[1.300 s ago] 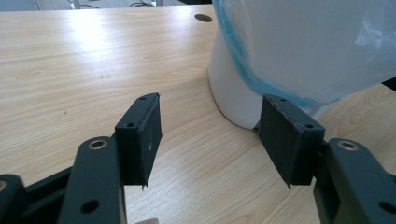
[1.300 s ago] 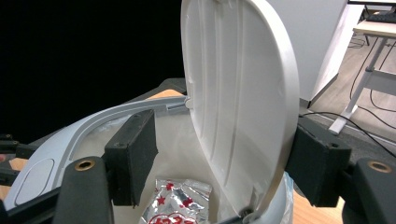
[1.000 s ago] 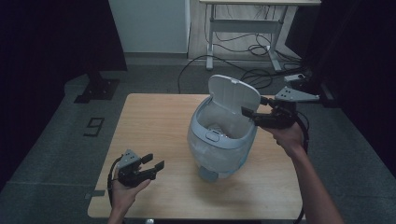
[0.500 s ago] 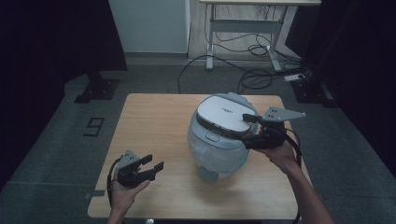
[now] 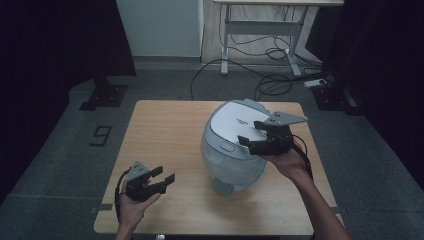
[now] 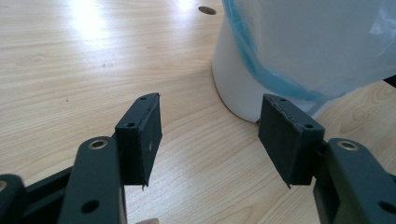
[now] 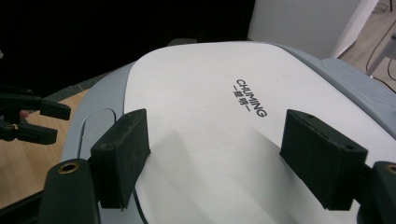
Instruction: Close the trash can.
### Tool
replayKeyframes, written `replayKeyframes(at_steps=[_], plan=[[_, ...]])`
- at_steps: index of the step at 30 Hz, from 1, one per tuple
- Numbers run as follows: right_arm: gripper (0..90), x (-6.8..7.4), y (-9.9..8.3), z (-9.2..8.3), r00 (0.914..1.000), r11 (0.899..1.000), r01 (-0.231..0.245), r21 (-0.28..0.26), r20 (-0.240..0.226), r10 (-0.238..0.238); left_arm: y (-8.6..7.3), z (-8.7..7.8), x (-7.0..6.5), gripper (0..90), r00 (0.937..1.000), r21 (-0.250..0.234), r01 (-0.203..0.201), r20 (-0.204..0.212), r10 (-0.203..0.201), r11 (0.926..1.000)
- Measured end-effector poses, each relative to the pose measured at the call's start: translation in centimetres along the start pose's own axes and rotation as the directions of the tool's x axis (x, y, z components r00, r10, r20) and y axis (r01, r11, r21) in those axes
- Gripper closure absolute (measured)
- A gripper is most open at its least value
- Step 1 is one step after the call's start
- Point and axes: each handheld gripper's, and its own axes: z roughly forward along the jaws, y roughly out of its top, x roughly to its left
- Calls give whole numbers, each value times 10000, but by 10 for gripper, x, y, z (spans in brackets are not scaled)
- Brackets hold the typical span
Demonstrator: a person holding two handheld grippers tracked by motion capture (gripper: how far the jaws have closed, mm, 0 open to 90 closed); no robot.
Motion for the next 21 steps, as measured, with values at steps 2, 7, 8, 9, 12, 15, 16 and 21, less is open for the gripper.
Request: replayKeyframes(at_steps=[2, 7, 8, 9, 12, 15, 16, 21], plan=[[233, 1, 0, 0, 10000, 10000, -7, 36, 72, 6, 0, 0, 0, 393, 10000, 12, -16, 4, 16, 10000], [256, 4, 3, 0, 9994, 9990, 163, 418, 292, -175, 0, -1, -1, 394, 10000, -21, -24, -9, 24, 10000], [259, 4, 3, 0, 9994, 9991, 172, 389, 283, -183, 0, -1, -1, 394, 10000, -8, -36, -16, 36, 10000], [260, 5, 3, 0, 9993, 9990, 201, 404, 316, -214, 0, -1, -1, 394, 10000, -6, -48, -12, 48, 10000], [271, 7, 3, -2, 9984, 9986, 393, 362, 403, -408, 0, -1, 0, 393, 10000, -29, -31, -9, 31, 10000], [275, 7, -1, -8, 9982, 9993, 372, 53, 470, -374, 0, -1, 1, 392, 10000, -44, 48, -24, -48, 10000], [275, 4, -4, -13, 9994, 9997, 96, -223, 344, -88, 0, -1, 2, 392, 10000, -43, 65, -27, -65, 10000], [264, -6, -25, -45, 9989, 9908, -351, -1305, 252, 388, -1, -3, 5, 392, 9999, -62, 122, -90, -122, 9999]])
